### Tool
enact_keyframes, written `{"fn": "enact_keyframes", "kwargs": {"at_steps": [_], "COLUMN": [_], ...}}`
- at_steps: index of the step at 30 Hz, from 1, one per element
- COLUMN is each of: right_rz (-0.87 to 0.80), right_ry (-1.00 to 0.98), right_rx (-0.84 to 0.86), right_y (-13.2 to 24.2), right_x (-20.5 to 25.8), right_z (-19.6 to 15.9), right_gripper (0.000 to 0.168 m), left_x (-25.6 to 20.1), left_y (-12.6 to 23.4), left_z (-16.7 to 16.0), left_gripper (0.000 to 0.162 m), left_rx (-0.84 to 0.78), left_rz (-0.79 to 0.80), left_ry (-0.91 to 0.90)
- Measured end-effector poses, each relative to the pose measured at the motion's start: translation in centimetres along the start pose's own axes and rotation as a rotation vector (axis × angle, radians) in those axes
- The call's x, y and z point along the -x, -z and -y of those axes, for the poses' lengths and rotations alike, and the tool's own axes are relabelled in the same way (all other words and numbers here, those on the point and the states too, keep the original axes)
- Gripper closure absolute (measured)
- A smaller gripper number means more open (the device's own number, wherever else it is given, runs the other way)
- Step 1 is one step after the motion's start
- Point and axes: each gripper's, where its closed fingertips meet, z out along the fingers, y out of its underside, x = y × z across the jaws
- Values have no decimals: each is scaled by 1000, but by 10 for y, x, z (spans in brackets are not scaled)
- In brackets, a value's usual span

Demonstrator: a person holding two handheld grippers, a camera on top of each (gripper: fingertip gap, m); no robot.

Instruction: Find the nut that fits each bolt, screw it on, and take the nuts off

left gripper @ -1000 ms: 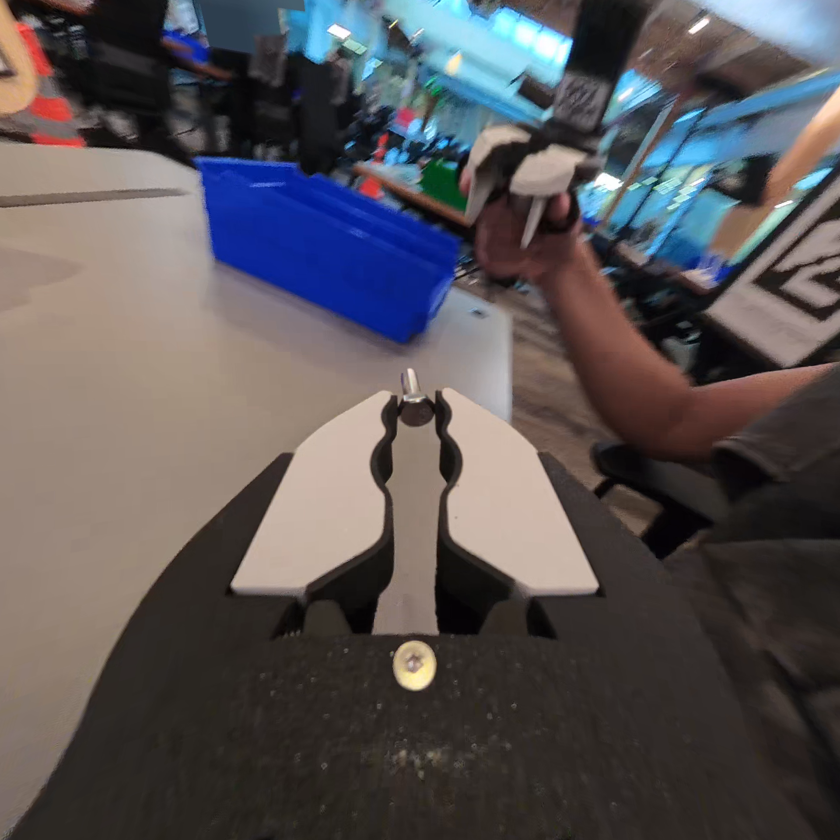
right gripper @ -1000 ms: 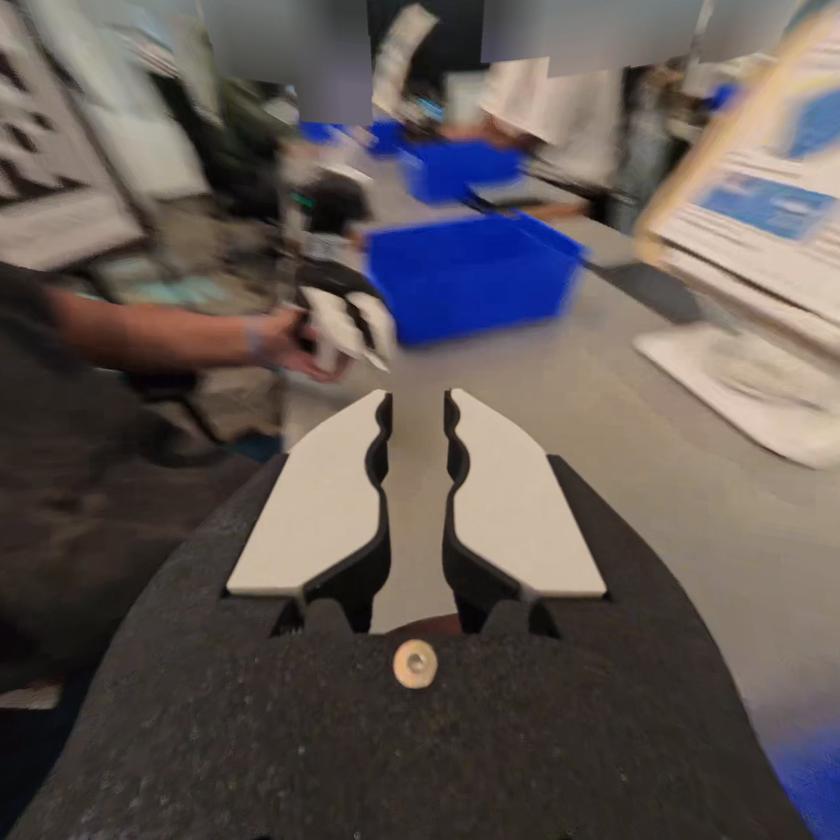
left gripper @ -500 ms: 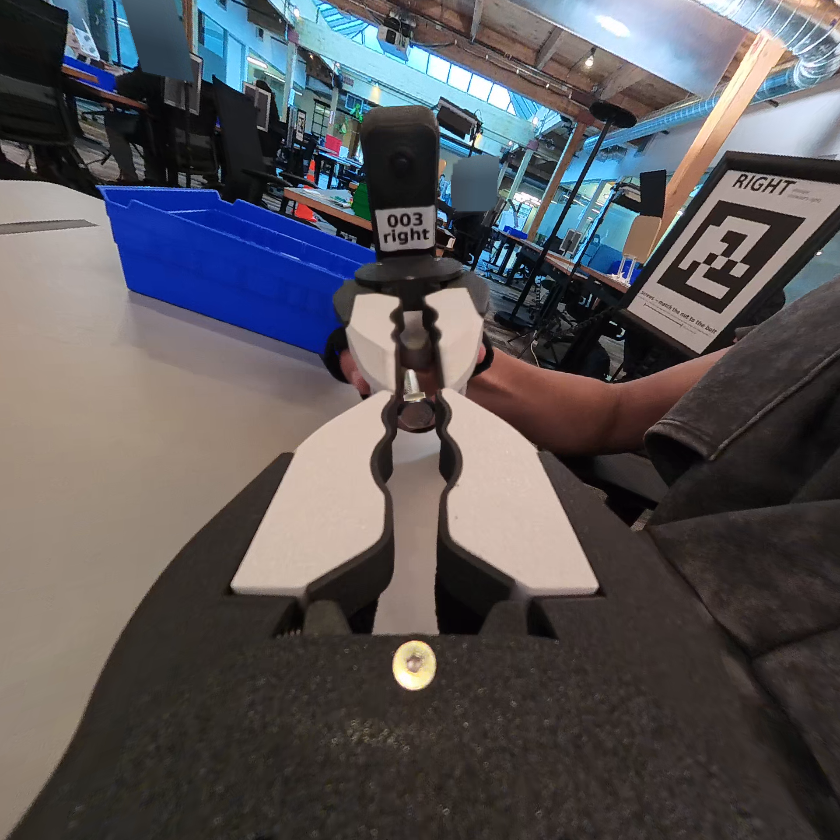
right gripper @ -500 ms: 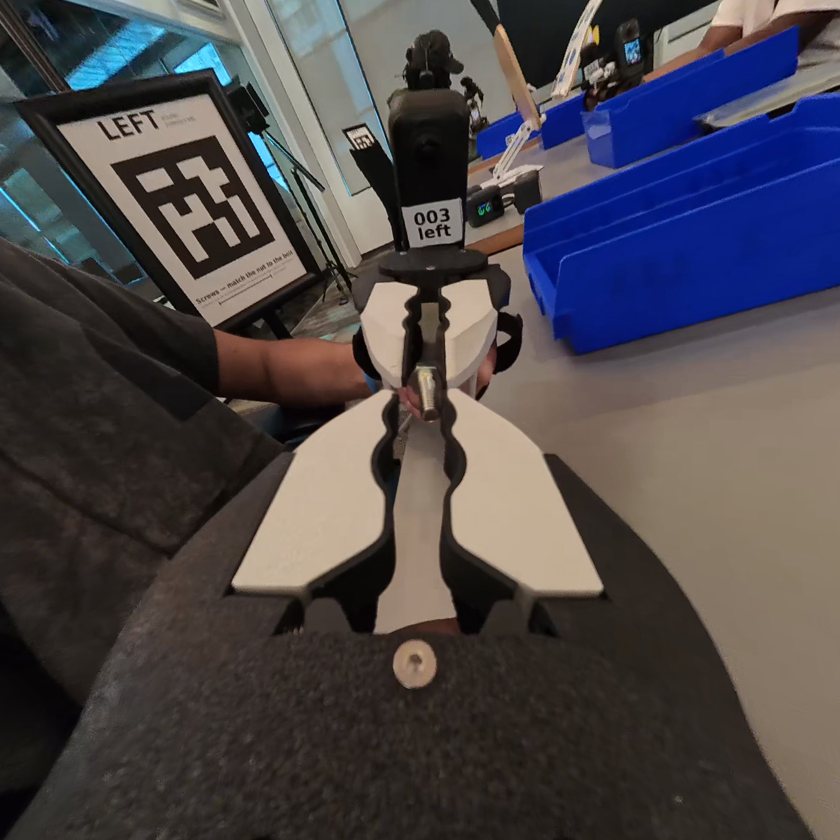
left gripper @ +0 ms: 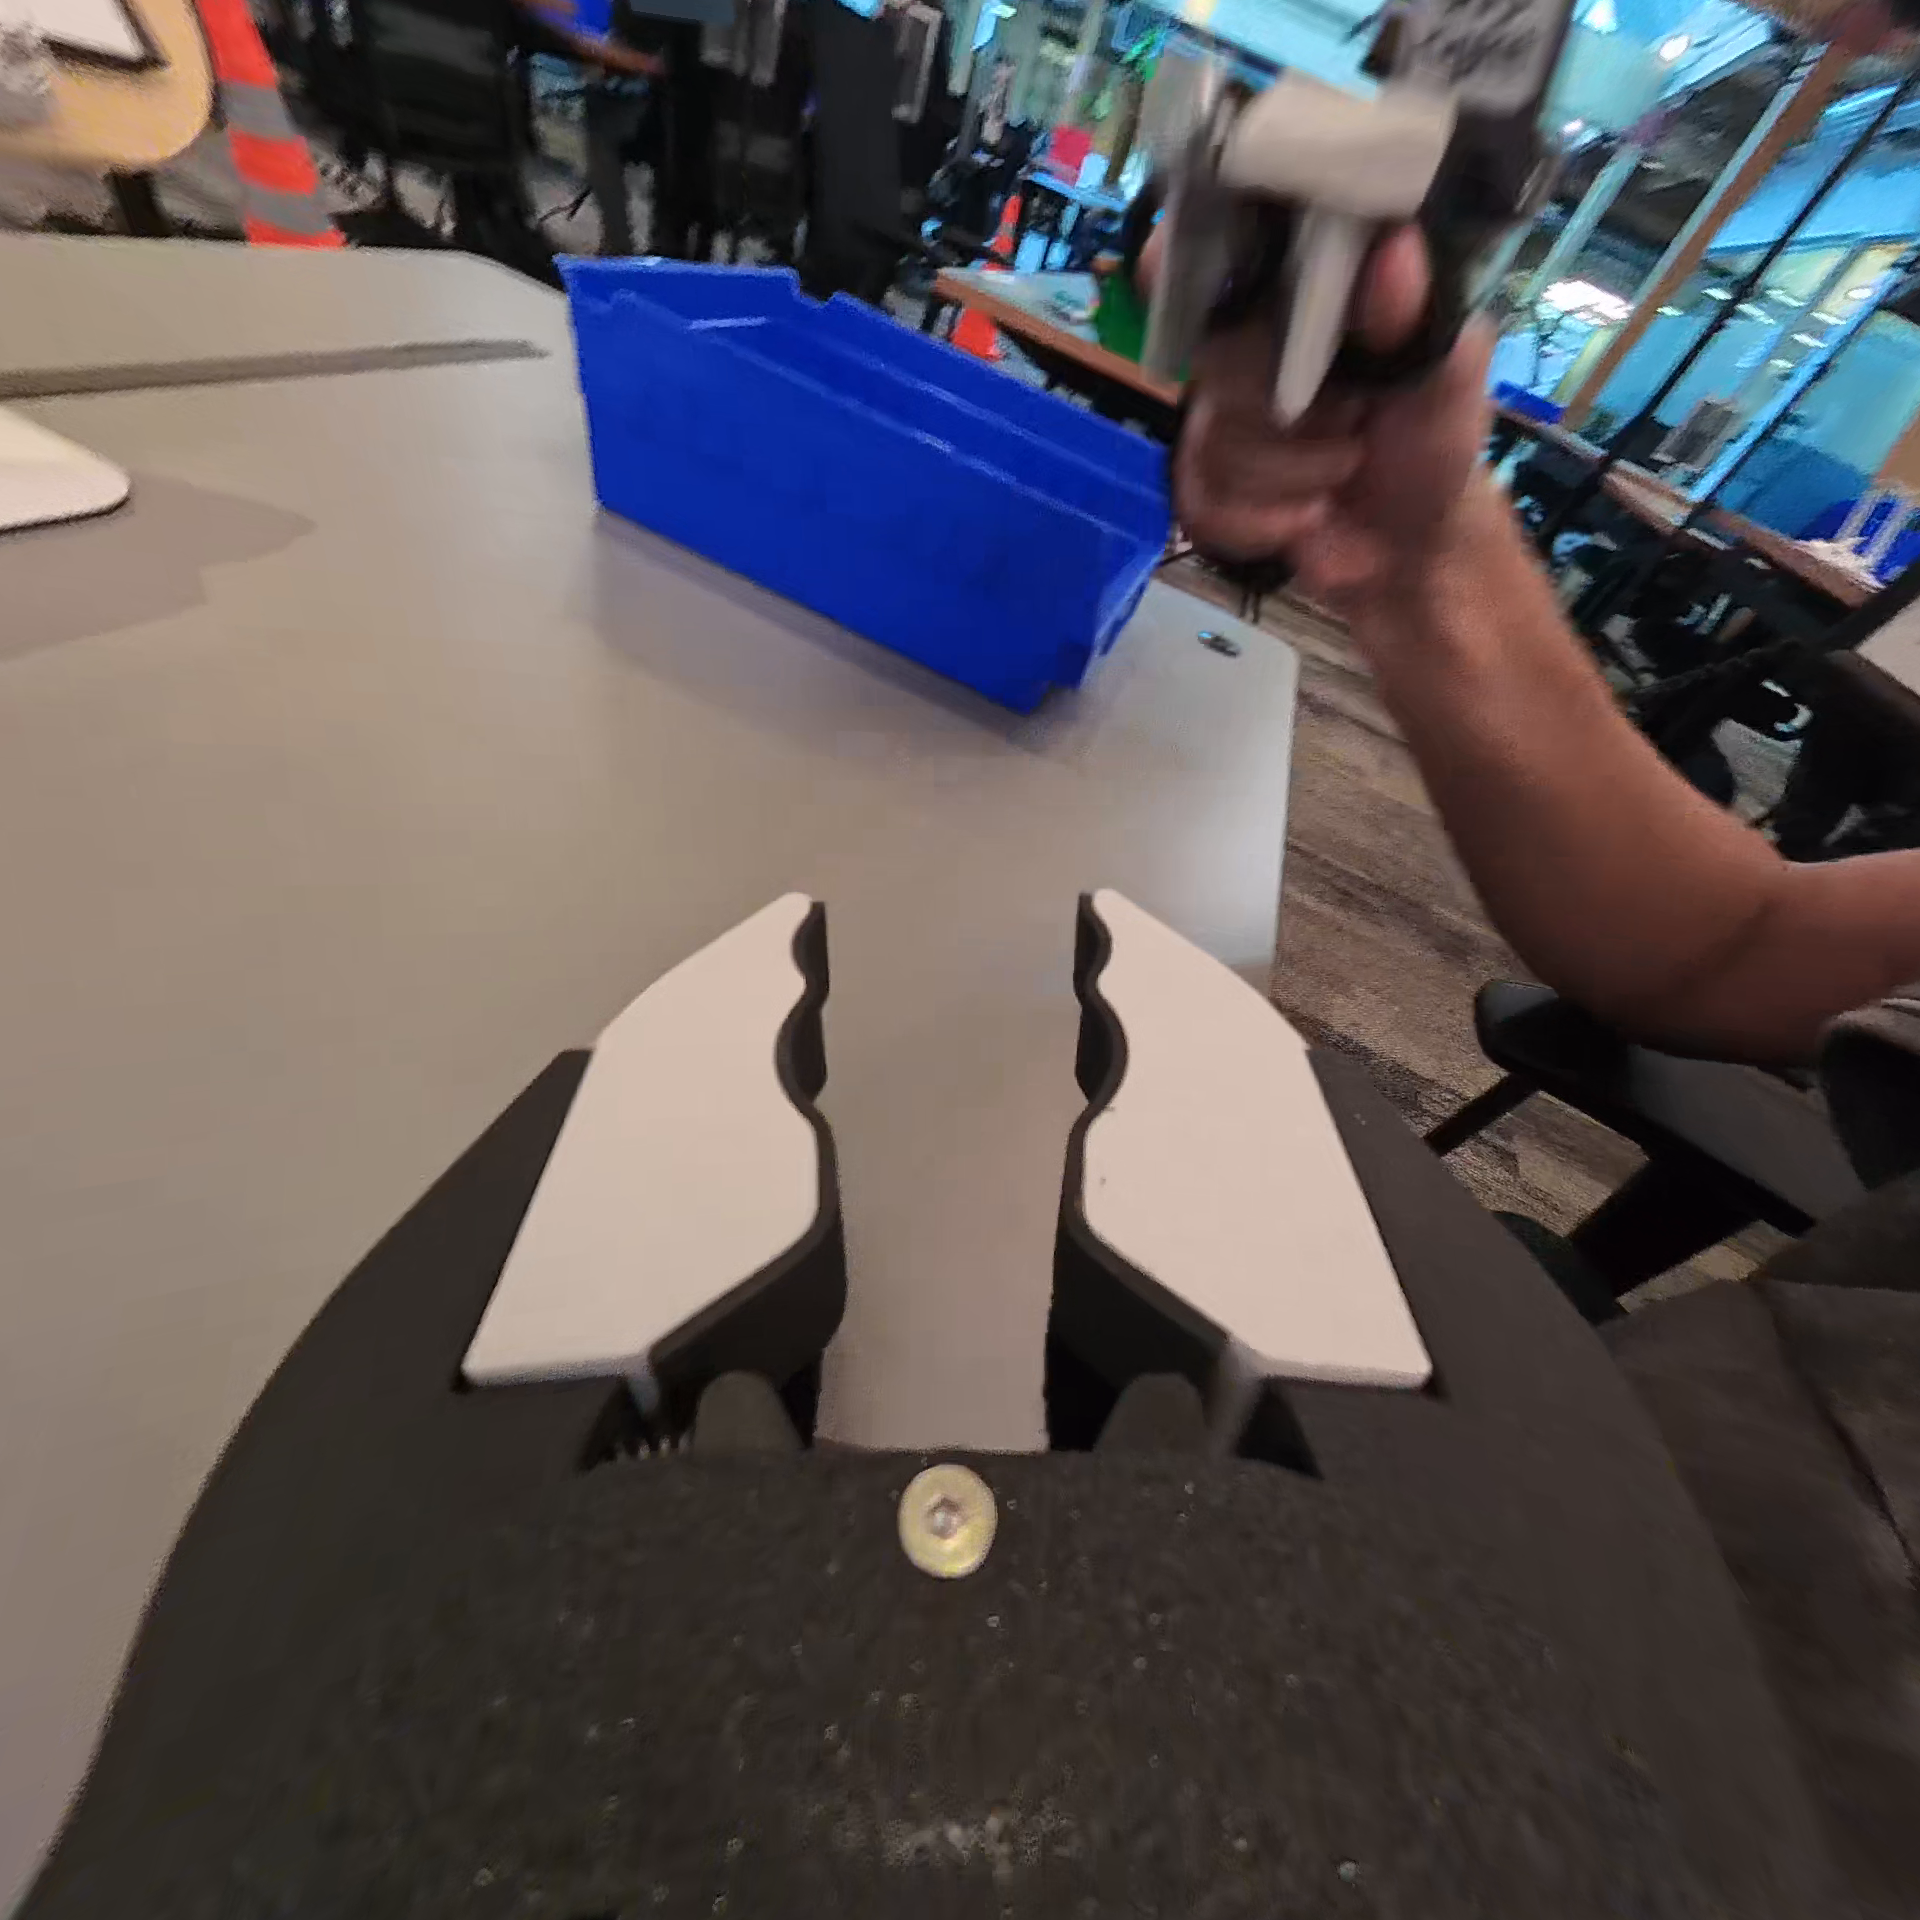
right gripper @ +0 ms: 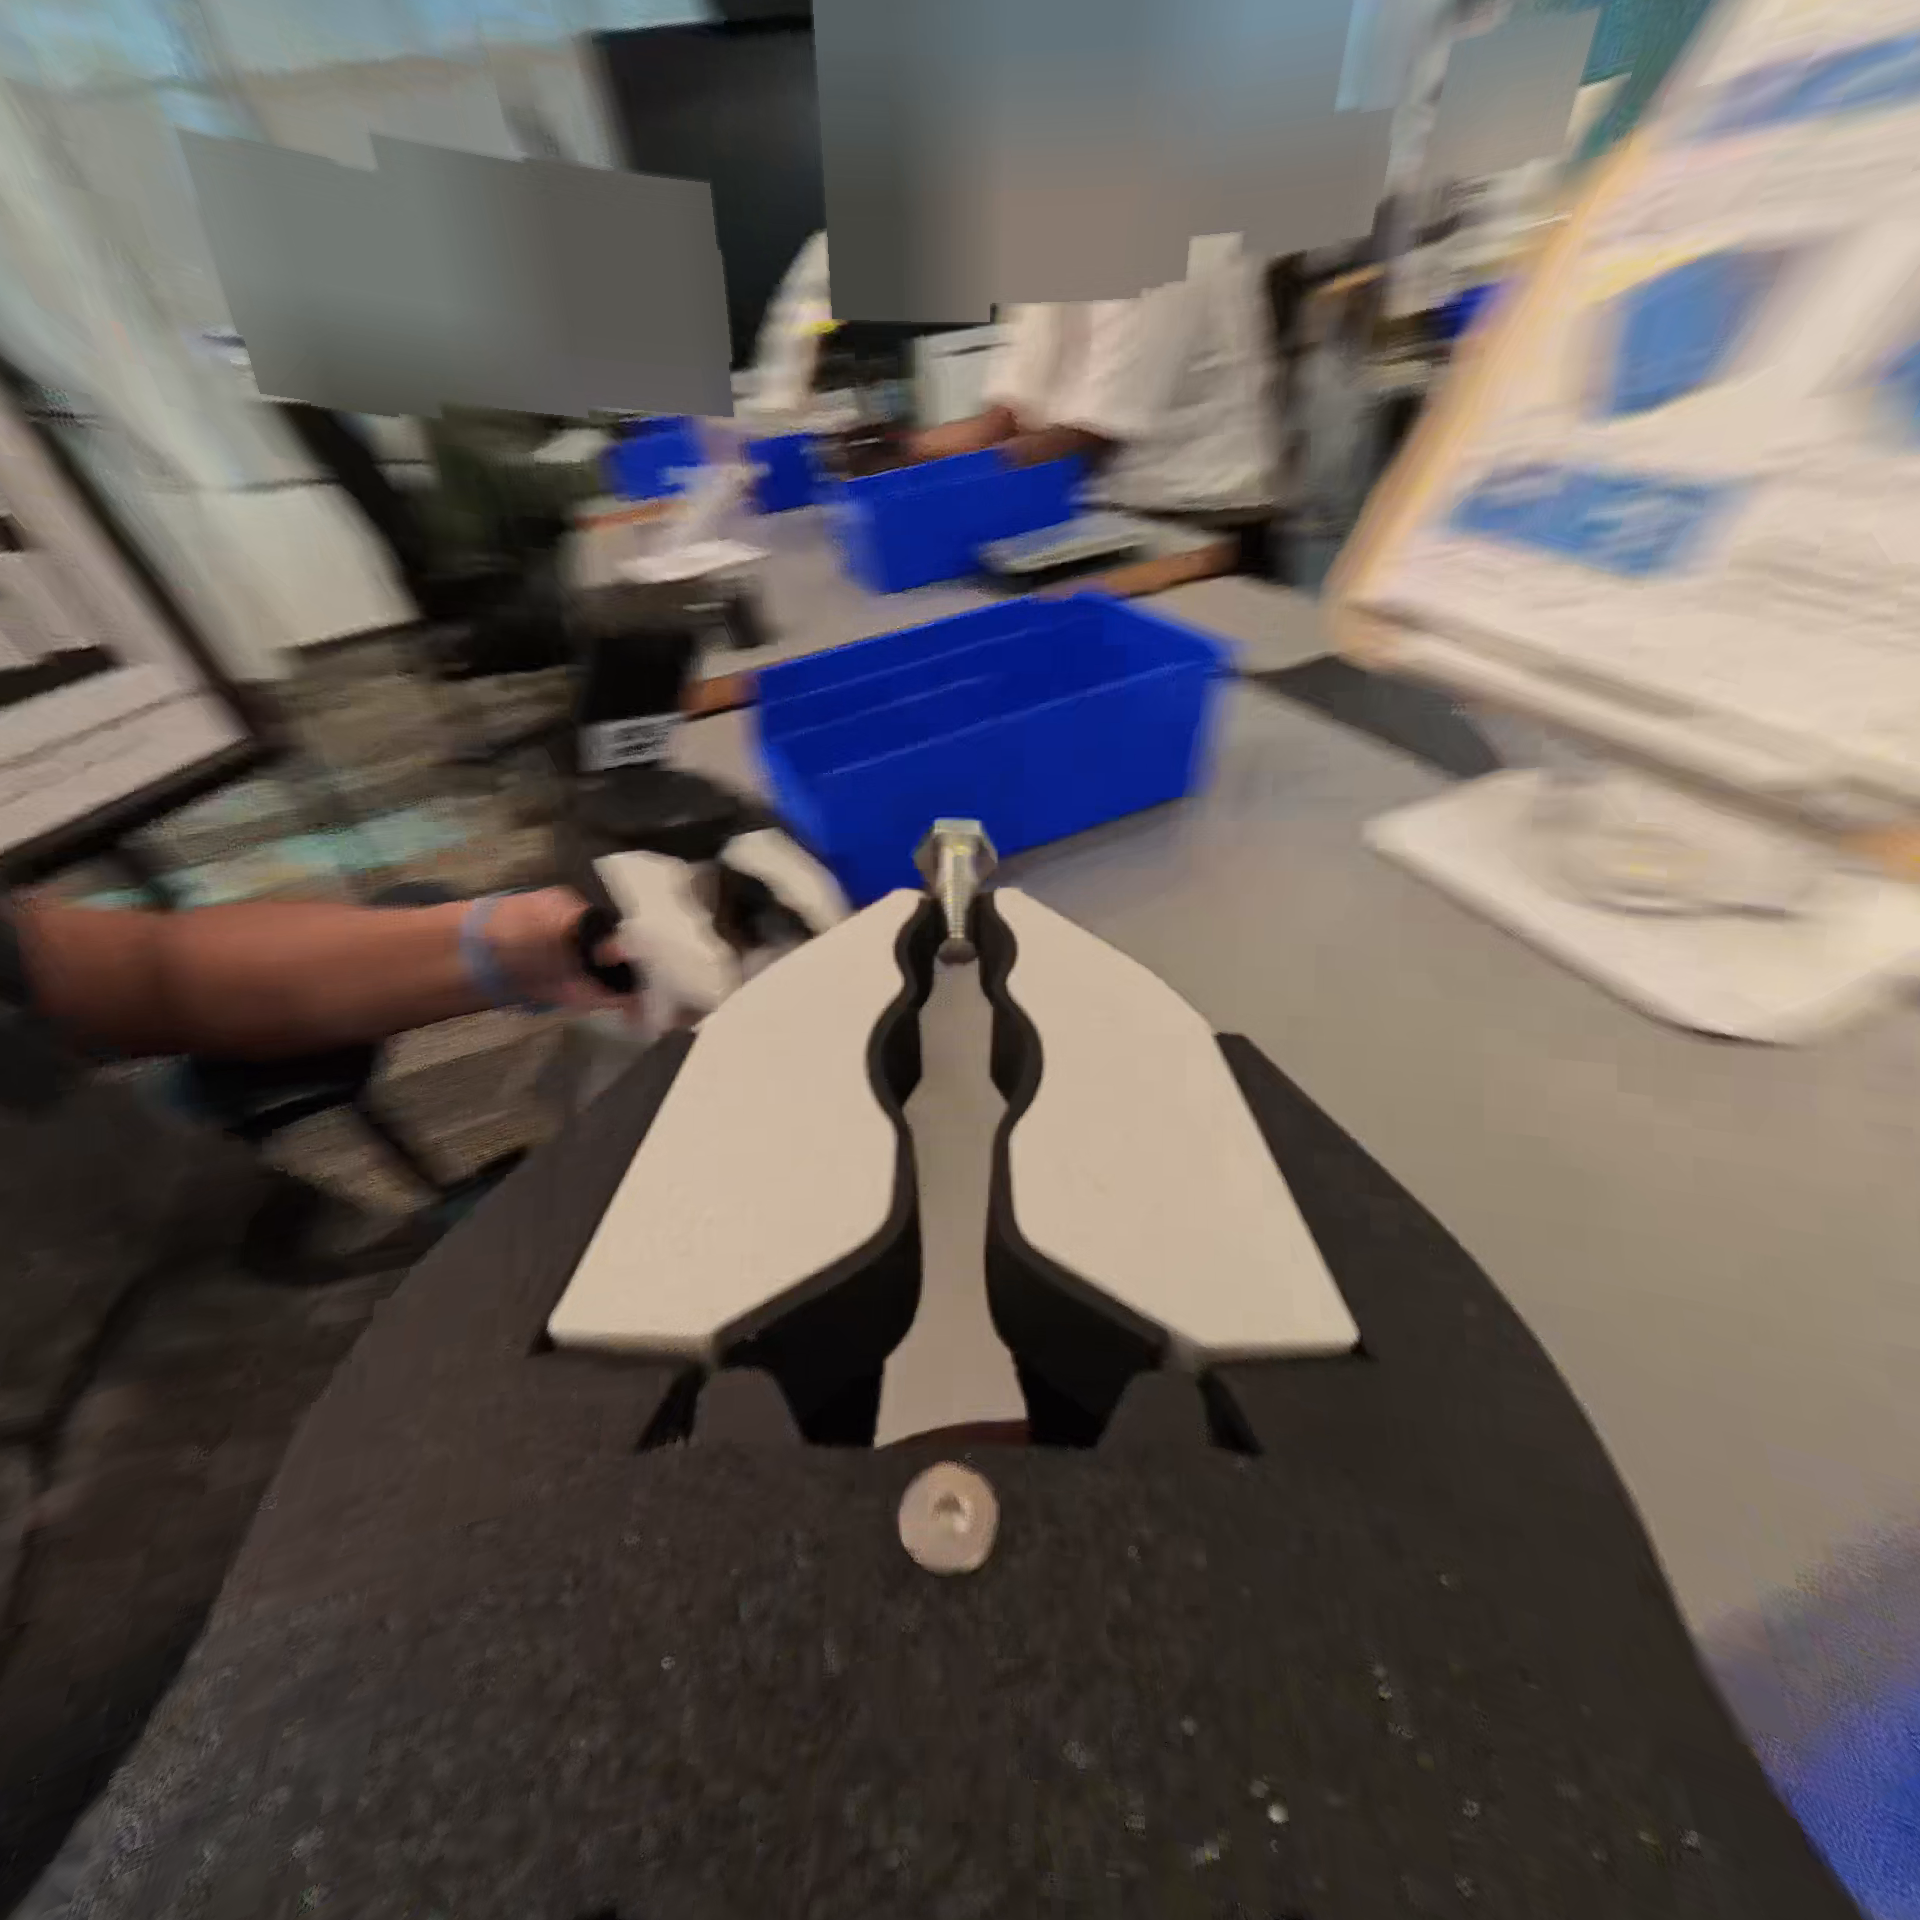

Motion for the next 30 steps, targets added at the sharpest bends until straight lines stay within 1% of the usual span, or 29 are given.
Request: {"fn": "enact_keyframes", "kwargs": {"at_steps": [2,3,5,6,7,10,12,14,16,20,23,26,28,30], "right_rz": [-248,-356,-591,-655,-670,-667,-618,-607,-618,-543,-543,-613,-653,-726], "right_ry": [9,-11,-66,-133,-201,-408,-538,-607,-626,-697,-701,-629,-587,-477], "right_rx": [5,43,125,176,233,308,359,371,422,509,488,543,506,417], "right_y": [51,76,122,137,144,139,123,110,102,80,75,88,99,111], "right_x": [-46,-70,-126,-151,-172,-231,-257,-278,-295,-300,-306,-311,-305,-288], "right_z": [21,21,6,-8,-26,-75,-104,-122,-139,-171,-172,-172,-151,-113], "right_gripper": [160,160,160,160,160,160,160,160,160,160,160,144,135,133], "left_x": [4,3,6,8,8,8,7,8,7,3,1,0,2,8], "left_y": [-2,-2,-3,-3,-3,-4,-4,-5,-6,-7,-9,-8,-7,-7], "left_z": [-4,-5,-6,-6,-5,1,1,-1,-5,-17,-25,-28,-26,-25], "left_gripper": [115,115,115,115,116,117,117,117,117,118,118,118,119,120], "left_rx": [22,28,28,24,15,-15,-14,-5,13,67,104,126,127,132], "left_rz": [4,-10,-14,-15,-23,-72,-100,-93,-87,-68,-54,-36,-4,44], "left_ry": [36,51,75,84,96,155,191,191,170,116,83,47,25,16]}}
